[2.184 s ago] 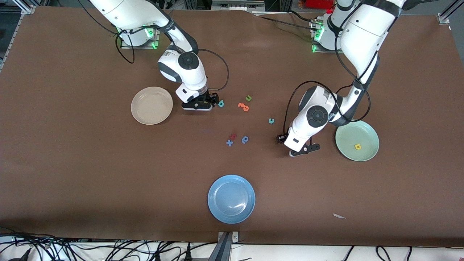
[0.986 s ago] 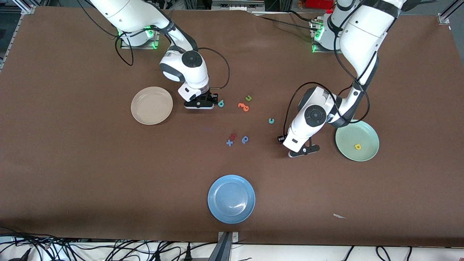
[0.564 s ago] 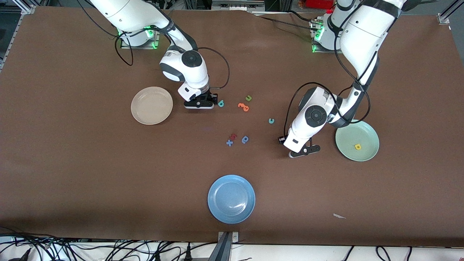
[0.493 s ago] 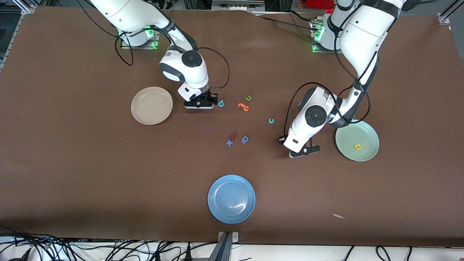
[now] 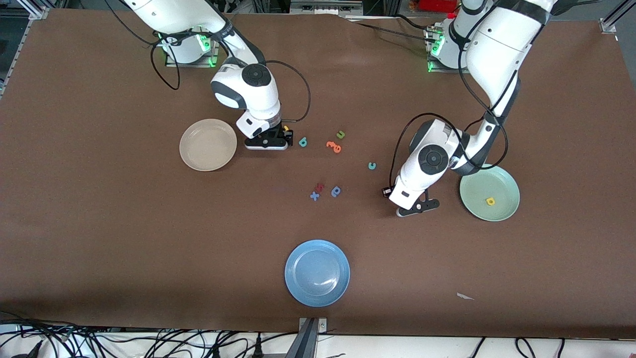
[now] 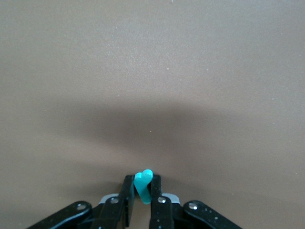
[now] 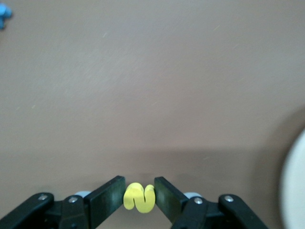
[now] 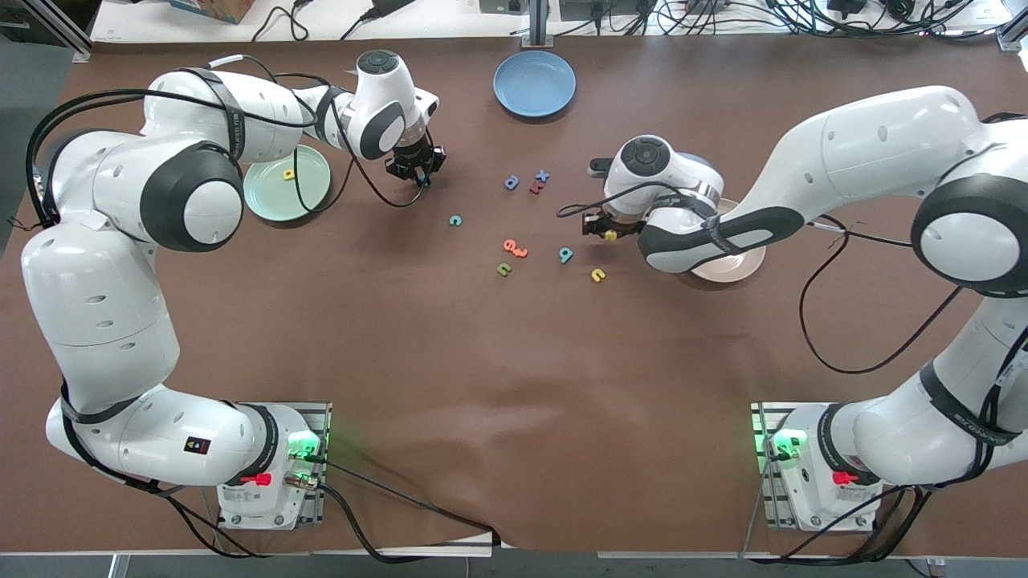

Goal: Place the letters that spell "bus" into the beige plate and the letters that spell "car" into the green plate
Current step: 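Place the yellow letter on the cream plate while the left carries cyan letter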

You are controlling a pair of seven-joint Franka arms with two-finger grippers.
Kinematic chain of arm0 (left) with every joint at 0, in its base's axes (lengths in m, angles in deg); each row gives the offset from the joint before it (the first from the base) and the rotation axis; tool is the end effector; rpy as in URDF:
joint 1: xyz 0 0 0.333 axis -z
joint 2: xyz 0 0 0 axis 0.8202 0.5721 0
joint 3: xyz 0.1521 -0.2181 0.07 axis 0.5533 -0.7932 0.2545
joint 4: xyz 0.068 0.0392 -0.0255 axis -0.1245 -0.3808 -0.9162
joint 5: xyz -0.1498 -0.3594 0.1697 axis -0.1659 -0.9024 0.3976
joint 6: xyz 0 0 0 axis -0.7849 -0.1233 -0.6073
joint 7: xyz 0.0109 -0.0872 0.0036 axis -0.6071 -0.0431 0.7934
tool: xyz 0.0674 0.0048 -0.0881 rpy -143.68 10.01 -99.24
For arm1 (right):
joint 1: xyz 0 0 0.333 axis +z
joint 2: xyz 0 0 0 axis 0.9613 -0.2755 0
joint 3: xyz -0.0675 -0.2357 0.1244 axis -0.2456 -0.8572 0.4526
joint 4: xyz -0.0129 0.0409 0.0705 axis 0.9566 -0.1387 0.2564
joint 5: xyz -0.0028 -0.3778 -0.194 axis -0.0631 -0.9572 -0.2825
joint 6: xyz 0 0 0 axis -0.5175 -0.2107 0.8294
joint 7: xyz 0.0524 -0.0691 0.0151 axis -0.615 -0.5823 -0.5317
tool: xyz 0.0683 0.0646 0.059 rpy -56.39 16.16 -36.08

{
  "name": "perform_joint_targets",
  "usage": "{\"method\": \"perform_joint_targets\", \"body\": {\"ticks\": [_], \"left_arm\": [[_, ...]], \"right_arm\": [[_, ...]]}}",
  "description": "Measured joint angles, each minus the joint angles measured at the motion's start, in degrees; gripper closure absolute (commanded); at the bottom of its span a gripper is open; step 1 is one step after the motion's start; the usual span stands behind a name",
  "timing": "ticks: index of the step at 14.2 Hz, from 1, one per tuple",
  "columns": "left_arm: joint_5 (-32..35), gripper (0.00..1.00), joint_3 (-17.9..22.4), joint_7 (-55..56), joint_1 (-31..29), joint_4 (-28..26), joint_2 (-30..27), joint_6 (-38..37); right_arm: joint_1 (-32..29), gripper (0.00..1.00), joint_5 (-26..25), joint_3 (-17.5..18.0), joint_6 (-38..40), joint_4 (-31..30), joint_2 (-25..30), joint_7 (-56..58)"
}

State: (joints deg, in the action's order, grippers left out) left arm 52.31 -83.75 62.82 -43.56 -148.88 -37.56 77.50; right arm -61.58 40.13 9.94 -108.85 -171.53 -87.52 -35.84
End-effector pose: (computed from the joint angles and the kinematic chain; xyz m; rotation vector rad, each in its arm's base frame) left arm 0.5806 -0.2591 0.1109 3.0783 0.4186 -0.0844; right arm 0.4135 0.3734 0.1392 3.1171 0.0079 0.2324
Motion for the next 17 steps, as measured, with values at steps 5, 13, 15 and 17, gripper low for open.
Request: {"method": "perform_joint_targets", "body": {"ticks": [5,13,15,17], "left_arm": [[0.0,1.0,0.0,0.0,0.0,0.0,0.0,0.0],[3.0,1.0,0.7,-1.3,-0.6,1.2,0.1,-2.0],[4.0,1.0,0.8,-4.5,-1.6,3.0,0.0,-6.5],[4.3,1.0,0.9,-11.4,-3.8,4.6,-1.0,-11.8]], "right_arm": [[-8.0,1.0,3.1,-0.2,0.4,-8.2,9.8,17.2],[-15.3,0.0,3.6,-0.3,0.4,-16.9,14.4,29.3],[-15.3,0.0,3.6,-0.3,0.4,-16.9,14.4,29.3],[-15.3,0.0,3.7,-0.2,0.4,-16.9,14.5,29.2]]}}
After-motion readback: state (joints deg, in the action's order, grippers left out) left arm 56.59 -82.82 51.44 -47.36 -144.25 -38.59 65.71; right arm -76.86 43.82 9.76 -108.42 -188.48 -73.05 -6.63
